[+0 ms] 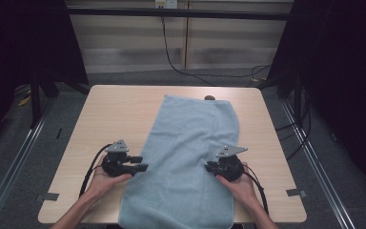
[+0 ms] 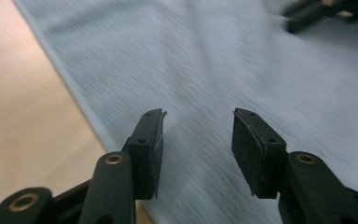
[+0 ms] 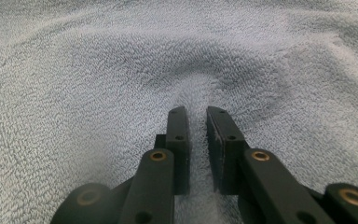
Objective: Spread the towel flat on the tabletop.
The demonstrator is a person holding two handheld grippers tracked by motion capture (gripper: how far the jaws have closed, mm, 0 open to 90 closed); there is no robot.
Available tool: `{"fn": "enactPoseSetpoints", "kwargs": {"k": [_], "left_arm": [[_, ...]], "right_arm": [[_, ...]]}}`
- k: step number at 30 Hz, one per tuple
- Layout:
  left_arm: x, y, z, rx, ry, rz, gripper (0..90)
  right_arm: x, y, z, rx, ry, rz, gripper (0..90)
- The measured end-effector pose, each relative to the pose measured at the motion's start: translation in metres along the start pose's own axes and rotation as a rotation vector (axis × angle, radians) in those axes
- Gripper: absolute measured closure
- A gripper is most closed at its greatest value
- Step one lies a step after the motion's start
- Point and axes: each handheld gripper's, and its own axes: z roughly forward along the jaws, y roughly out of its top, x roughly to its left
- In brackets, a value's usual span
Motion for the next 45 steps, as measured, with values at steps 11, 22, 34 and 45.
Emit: {"fn": "enactPoseSetpoints", "kwargs": {"k": [11,22,34,45], "left_arm": [[0.002,-0.001,0.020,0.023,0.112,0.089,67.0],[-0.017,-0.034,-0.014,0.032,0.025,0.034,84.7],[-0.071,-0.073,-0.051,0.077,-0.089,0.042,84.4],[-0.033,-0.032,-0.029,0.001,-0.034,0.019,63.8]], "right_arm": [[-0.001,-0.001,0.001,-0.010,0.014,0.006,80.1],[0.013,0.001,0.001,0.005,0.046,-0.012,81.9],[0.054,-0.028,-0.030,0.046,0.147,-0.056,84.3],[0.084,-0.047,-0.048,0.056,0.194,-0.069,85.6]]}}
